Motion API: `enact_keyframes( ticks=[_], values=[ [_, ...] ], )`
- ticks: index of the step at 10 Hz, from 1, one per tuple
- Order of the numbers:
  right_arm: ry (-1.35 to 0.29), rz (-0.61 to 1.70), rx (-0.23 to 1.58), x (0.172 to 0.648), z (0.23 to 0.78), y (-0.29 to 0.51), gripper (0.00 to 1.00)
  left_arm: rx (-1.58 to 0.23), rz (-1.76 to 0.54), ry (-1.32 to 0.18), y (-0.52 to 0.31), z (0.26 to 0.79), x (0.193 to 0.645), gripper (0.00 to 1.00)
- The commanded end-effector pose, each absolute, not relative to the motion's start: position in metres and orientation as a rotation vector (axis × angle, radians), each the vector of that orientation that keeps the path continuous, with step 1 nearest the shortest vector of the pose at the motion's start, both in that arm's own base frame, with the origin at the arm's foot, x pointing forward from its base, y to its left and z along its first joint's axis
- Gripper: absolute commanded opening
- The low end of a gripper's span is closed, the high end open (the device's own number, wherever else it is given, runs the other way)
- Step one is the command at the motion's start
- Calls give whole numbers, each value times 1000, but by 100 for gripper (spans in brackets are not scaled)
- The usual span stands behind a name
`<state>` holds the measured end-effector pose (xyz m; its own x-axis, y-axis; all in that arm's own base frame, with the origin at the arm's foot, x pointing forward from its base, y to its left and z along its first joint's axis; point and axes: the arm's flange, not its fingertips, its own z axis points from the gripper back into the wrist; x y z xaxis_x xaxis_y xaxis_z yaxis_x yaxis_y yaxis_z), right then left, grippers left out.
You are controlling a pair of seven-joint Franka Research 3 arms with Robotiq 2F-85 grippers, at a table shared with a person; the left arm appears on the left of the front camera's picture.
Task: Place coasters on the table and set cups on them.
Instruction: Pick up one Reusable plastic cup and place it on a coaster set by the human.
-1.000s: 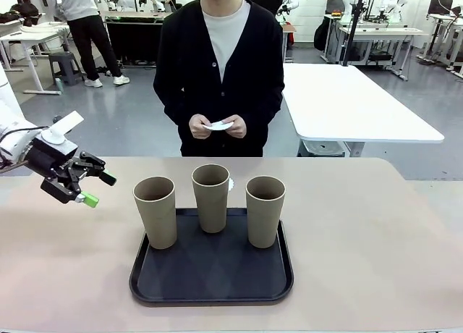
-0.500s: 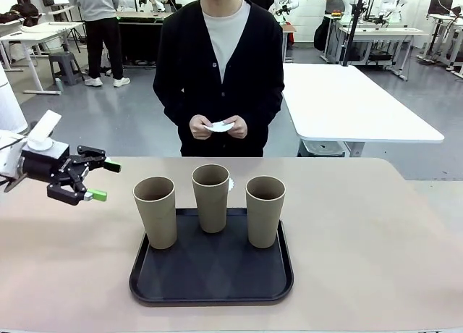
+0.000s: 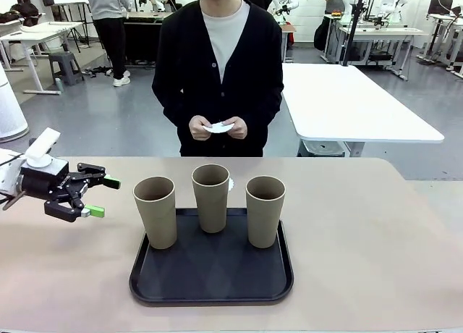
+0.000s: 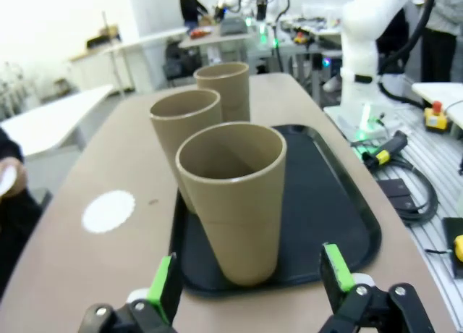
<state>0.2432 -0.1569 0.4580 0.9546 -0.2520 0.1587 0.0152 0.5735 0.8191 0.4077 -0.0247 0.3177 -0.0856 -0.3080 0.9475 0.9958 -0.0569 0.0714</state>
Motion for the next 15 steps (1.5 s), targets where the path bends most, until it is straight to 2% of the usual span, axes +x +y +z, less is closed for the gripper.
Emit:
enact_keyframes(
  ticks=[1, 7, 15],
  values=[
    [-282, -145, 972, 244, 458, -158, 100, -938, -1409, -1035, -29, 302, 414, 100],
    [-282, -145, 972, 244, 458, -158, 100, -975, -1414, -1047, -62, 263, 422, 100],
    [-282, -145, 972, 244, 458, -158, 100, -1028, -1413, -1057, -88, 245, 432, 100]
  ],
)
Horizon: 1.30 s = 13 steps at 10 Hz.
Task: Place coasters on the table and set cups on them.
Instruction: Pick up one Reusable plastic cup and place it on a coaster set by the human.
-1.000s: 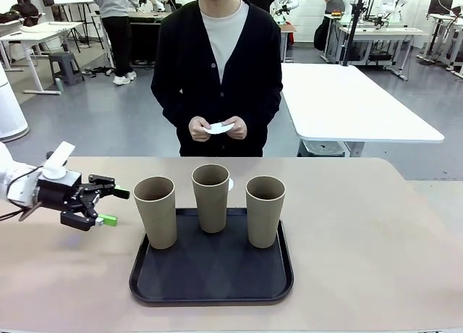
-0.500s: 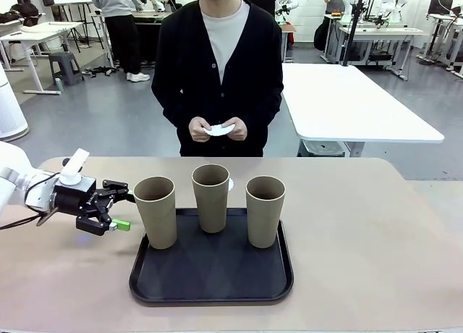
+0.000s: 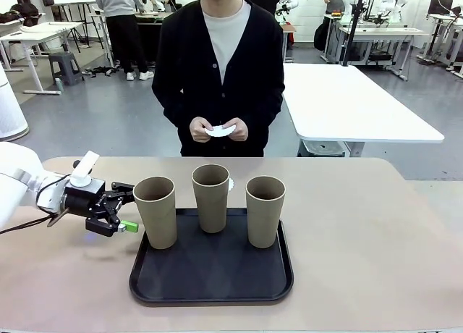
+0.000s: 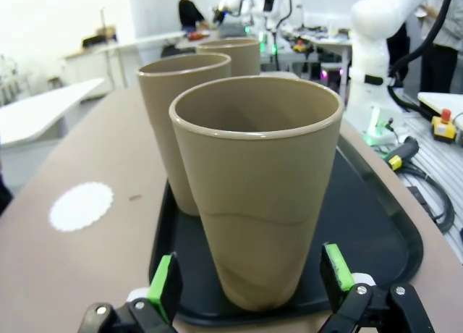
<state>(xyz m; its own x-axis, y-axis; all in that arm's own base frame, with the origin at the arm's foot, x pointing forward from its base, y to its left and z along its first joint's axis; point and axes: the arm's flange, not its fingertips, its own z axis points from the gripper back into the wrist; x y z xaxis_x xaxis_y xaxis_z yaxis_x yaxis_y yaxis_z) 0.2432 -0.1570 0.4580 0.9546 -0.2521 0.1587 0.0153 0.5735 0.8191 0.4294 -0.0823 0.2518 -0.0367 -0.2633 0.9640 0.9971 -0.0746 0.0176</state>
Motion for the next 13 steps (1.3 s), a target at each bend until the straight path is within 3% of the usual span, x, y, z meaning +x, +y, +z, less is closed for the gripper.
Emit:
enact_keyframes(
  ticks=[1, 8, 13],
  values=[
    [-282, -145, 972, 244, 458, -158, 100, -1036, -1416, -1054, -91, 245, 433, 100],
    [-282, -145, 972, 244, 458, -158, 100, -1136, -1511, -1103, -118, 243, 427, 100],
    [-282, -145, 972, 244, 458, -158, 100, -1142, -1518, -1005, -125, 235, 426, 100]
  ],
)
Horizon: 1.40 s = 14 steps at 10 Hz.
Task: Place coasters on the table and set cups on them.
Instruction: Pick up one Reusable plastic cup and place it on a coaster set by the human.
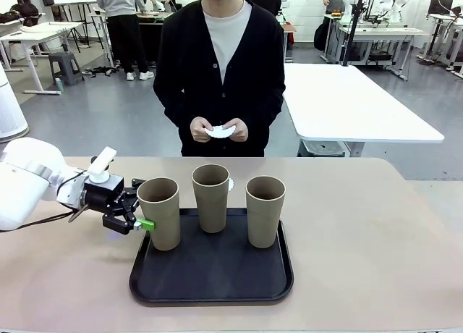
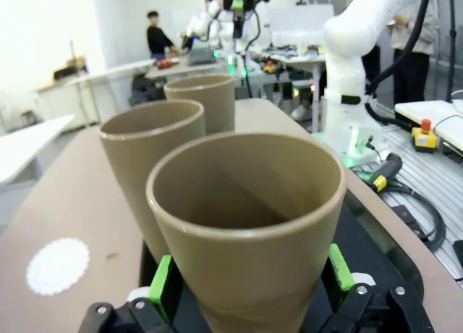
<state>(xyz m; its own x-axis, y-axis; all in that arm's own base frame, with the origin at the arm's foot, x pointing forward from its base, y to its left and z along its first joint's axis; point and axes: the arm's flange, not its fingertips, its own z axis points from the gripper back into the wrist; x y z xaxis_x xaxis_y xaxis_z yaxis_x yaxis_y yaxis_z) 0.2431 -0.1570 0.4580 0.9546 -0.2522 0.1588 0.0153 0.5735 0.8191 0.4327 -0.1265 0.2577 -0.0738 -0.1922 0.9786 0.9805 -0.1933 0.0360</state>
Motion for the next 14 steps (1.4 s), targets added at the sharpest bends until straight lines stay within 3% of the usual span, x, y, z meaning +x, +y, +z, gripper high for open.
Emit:
enact_keyframes(
  ticks=[1, 12, 13, 14],
  values=[
    [-282, -145, 972, 244, 458, -158, 100, -1145, -1517, -998, -125, 234, 425, 100],
    [-282, -145, 972, 244, 458, -158, 100, -1217, -1530, -1051, -148, 219, 425, 100],
    [-282, -145, 972, 244, 458, -158, 100, -1208, -1531, -1054, -149, 217, 425, 40],
    [-282, -145, 972, 244, 458, -158, 100, -1212, -1529, -1052, -146, 217, 425, 40]
  ],
)
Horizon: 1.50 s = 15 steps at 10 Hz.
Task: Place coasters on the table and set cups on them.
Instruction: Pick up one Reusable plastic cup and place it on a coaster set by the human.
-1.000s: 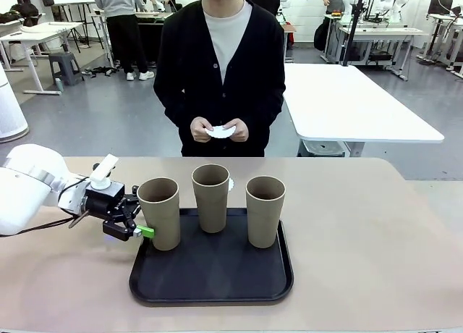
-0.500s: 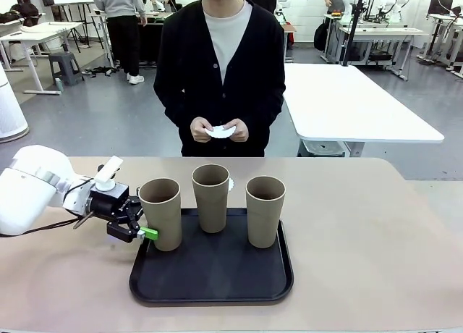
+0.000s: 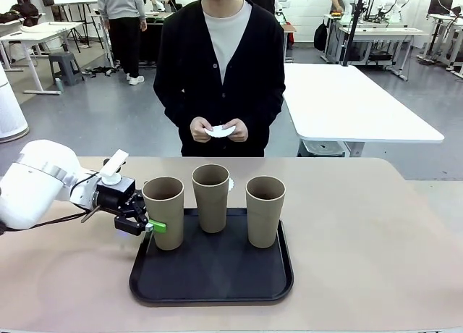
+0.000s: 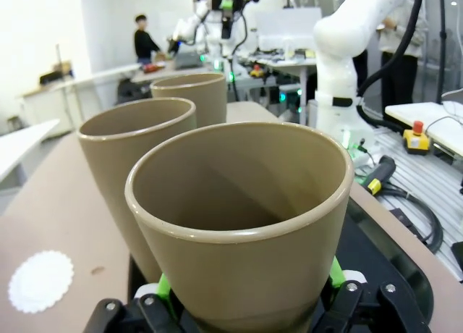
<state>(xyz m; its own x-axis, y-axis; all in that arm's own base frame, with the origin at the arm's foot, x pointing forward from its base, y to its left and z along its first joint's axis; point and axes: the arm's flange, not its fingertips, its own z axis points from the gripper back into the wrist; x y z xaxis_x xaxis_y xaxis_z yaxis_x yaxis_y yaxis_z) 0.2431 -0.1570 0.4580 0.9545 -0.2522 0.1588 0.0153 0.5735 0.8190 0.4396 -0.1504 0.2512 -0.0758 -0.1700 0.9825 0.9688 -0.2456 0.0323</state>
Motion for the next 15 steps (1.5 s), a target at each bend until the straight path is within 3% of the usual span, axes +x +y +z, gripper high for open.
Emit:
enact_keyframes(
  ticks=[1, 2, 3, 10, 13, 15],
  values=[
    [-282, -145, 972, 244, 458, -158, 100, -1213, -1518, -1054, -145, 219, 425, 0],
    [-282, -145, 972, 244, 458, -158, 100, -1212, -1511, -1057, -144, 225, 425, 35],
    [-282, -145, 972, 244, 458, -158, 100, -1198, -1506, -1046, -144, 237, 423, 0],
    [-282, -145, 972, 244, 458, -158, 100, -1006, -1334, -1056, -155, 400, 466, 0],
    [-282, -145, 972, 244, 458, -158, 100, -1000, -1286, -1007, -158, 422, 469, 0],
    [-282, -145, 972, 244, 458, -158, 100, -1005, -1339, -1054, -150, 426, 471, 0]
  ],
)
